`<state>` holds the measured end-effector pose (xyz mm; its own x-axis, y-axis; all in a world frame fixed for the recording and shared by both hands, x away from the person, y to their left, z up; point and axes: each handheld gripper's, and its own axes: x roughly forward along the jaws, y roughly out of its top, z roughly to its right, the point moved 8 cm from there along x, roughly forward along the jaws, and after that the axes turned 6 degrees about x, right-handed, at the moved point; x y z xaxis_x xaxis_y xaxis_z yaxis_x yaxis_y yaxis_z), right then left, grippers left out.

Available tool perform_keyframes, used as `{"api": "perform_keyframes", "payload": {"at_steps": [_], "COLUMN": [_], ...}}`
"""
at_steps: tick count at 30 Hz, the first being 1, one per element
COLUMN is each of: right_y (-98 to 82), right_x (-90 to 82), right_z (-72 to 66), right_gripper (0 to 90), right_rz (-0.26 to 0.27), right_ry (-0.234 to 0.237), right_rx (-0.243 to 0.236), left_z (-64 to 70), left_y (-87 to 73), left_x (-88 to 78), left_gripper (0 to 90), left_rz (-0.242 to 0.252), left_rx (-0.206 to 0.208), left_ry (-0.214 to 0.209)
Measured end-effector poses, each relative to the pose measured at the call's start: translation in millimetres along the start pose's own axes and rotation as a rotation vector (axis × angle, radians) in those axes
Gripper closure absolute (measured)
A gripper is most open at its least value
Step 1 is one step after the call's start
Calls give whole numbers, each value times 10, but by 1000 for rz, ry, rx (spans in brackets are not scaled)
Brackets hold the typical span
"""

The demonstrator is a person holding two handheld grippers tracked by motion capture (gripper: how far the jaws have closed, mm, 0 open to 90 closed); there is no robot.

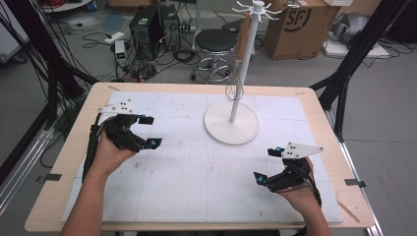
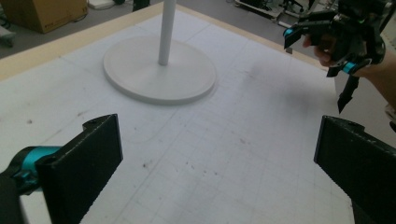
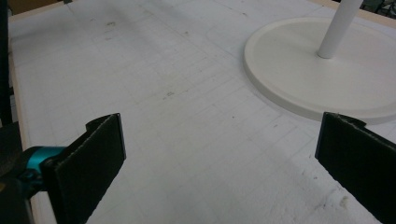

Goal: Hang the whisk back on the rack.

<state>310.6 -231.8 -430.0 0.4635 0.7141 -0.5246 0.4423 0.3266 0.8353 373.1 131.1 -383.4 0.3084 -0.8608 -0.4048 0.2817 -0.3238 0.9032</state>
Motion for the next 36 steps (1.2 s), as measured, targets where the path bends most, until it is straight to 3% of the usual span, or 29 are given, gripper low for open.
{"api": "perform_keyframes", "payload": {"at_steps": [8, 16, 25, 36], "right_y": [-15, -41, -44, -58], "right_x": [6, 9, 1, 18], "right_z": [15, 41, 56, 73], "right_gripper": [6, 6, 6, 6], "right_rz": [-7, -13, -10, -16], "right_ry": [-9, -17, -22, -25], "right_rx": [7, 13, 19, 20], "left_z": [123, 166, 222, 254], "left_y": [-159, -294, -307, -397], "left_x": [-46, -69, -18, 98], "left_gripper": [16, 16, 16, 16], "left_rz": [3, 1, 12, -11], "left_rx": [25, 15, 15, 3], "left_ry": [23, 32, 10, -8]}}
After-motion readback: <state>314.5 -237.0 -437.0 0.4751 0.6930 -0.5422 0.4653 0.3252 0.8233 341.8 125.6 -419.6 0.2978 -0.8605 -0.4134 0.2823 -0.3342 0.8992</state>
